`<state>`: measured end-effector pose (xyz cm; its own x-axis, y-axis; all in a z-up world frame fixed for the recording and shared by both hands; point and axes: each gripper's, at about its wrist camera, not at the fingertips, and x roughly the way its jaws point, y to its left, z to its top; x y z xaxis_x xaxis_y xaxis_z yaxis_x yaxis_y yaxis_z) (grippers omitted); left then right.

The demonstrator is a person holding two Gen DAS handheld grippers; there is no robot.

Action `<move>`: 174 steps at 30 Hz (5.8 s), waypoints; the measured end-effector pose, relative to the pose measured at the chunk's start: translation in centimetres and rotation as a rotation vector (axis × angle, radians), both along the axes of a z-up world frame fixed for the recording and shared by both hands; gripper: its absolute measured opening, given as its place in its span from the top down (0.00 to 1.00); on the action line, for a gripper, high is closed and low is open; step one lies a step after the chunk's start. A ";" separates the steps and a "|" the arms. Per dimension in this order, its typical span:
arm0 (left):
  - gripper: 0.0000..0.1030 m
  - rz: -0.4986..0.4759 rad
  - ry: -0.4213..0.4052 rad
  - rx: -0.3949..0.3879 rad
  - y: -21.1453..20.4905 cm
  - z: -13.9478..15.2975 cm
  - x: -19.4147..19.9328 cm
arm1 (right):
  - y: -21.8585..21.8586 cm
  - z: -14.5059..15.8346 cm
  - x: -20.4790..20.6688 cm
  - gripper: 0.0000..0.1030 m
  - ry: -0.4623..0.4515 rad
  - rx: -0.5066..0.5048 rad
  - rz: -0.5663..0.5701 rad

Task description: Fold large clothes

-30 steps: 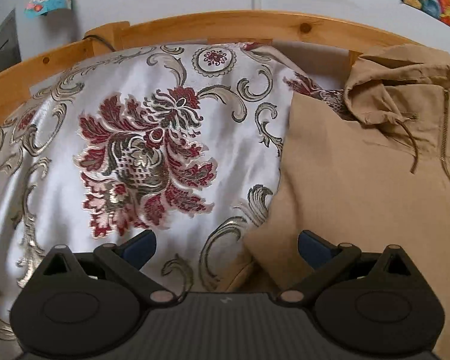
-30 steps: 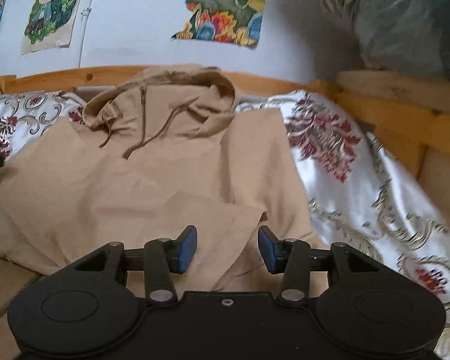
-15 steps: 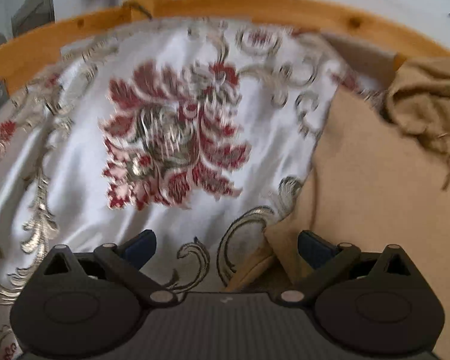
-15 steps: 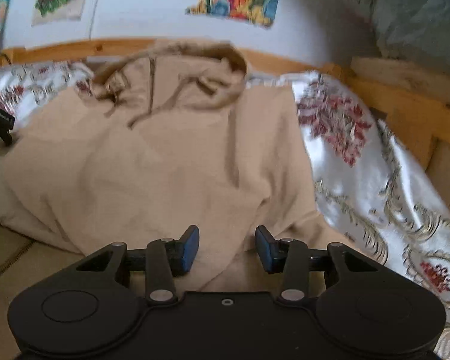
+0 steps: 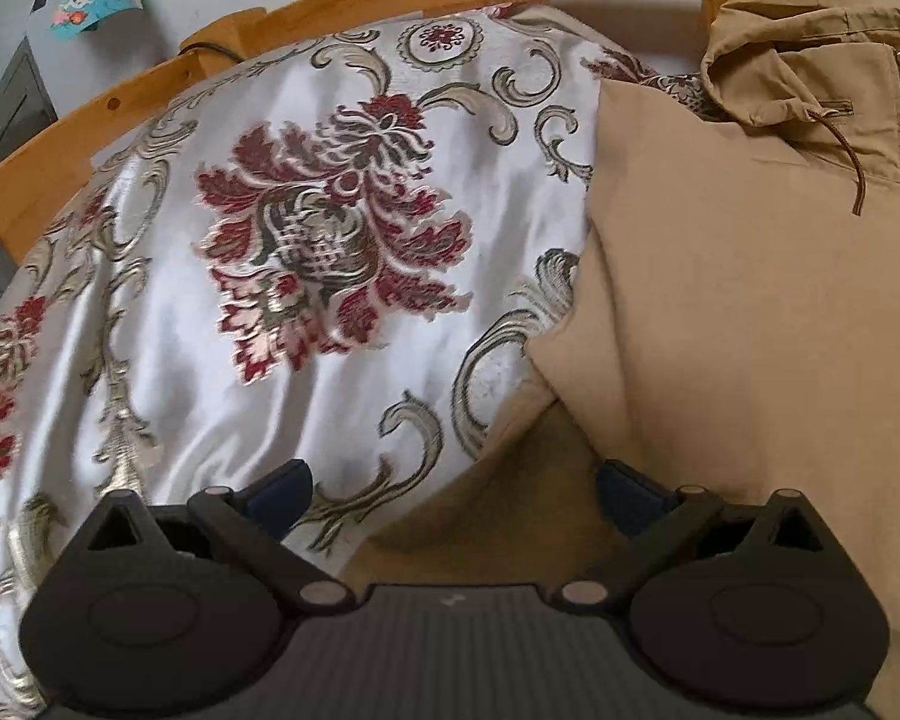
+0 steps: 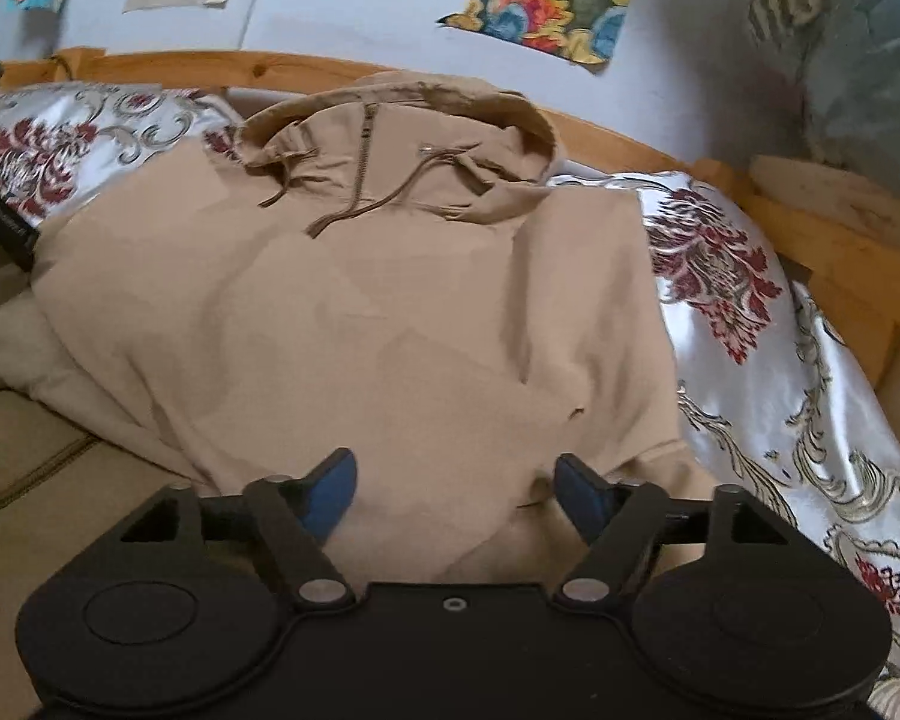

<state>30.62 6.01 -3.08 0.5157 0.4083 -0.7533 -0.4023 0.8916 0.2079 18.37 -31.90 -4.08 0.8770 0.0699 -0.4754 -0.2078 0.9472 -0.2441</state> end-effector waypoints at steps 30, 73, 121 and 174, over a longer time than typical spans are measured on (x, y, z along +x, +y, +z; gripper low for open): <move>0.00 -0.271 -0.156 -0.099 2.5 24.1 -5.0 | 0.3 9.8 -4.4 0.01 -0.177 0.262 -0.045; 0.00 -0.668 -0.160 -0.203 0.5 0.0 1.1 | 9.7 13.7 42.4 0.70 0.231 0.970 -0.381; 0.00 -0.404 -0.266 -0.049 1.1 6.2 1.5 | -3.7 7.3 8.5 0.27 0.073 0.702 -0.113; 0.00 -0.608 -0.176 -0.150 -6.4 -0.8 11.0 | 7.6 0.2 19.2 0.37 -0.246 -0.189 0.058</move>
